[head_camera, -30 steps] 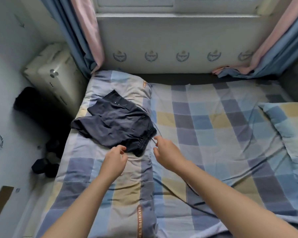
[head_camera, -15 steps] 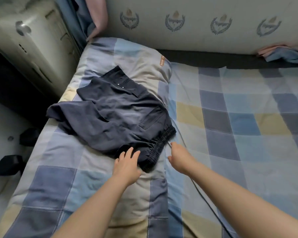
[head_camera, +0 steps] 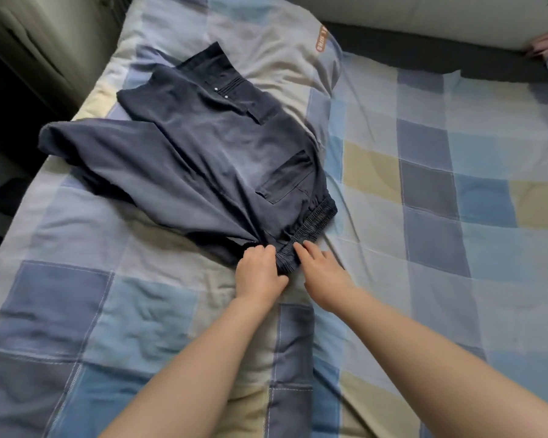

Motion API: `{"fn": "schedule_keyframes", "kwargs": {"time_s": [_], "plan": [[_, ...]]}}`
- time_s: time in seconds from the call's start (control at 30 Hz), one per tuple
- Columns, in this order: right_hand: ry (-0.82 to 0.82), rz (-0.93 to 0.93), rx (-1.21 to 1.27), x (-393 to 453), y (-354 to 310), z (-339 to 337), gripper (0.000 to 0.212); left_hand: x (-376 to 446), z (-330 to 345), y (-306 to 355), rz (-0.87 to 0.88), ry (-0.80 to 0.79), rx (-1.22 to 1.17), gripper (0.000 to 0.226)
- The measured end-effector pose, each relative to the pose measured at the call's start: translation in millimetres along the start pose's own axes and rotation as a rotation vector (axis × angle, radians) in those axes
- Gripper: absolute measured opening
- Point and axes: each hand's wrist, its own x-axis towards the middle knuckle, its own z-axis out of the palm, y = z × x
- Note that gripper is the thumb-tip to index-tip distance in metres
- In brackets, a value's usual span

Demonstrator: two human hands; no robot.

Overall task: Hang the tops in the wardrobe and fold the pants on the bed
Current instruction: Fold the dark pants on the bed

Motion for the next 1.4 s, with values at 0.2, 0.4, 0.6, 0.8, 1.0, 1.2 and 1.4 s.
{"fn": "schedule_keyframes", "kwargs": {"time_s": [0.2, 0.4, 0.6, 0.8, 1.0, 1.2, 1.4], "plan": [[0.293, -0.045, 0.12, -19.9, -4.0, -14.7, 0.049, -54.6, -77.4, -9.7, 0.014, -0.19, -0.364, 0.032], [0.337, 0.086, 0.205, -80.7, -14.1, -49.4, 0.028, -150.9, -155.5, -18.4, 0.112, -0.502, -0.504, 0.032], [0.393, 0.171, 0.618, -182.5, -39.2, -86.2, 0.026, -225.6, -236.8, -17.8, 0.219, -0.559, -0.63, 0.034], [0.52, 0.131, 0.776, -316.3, -67.3, -156.4, 0.027, -285.6, -312.1, -20.9, 0.291, -0.281, -0.436, 0.04], [0.624, 0.038, 0.889, -418.9, -88.7, -232.9, 0.03, -319.7, -381.3, -10.7, 0.503, -0.107, -0.432, 0.062], [0.517, -0.316, 0.473, -510.7, -84.3, -300.0, 0.038, -335.4, -457.6, -17.6, 0.912, -0.077, 0.124, 0.113], [0.284, -0.496, -0.461, -566.8, -70.4, -321.6, 0.014, -326.2, -494.7, 2.8, 1.391, 0.088, 0.797, 0.088]]}}
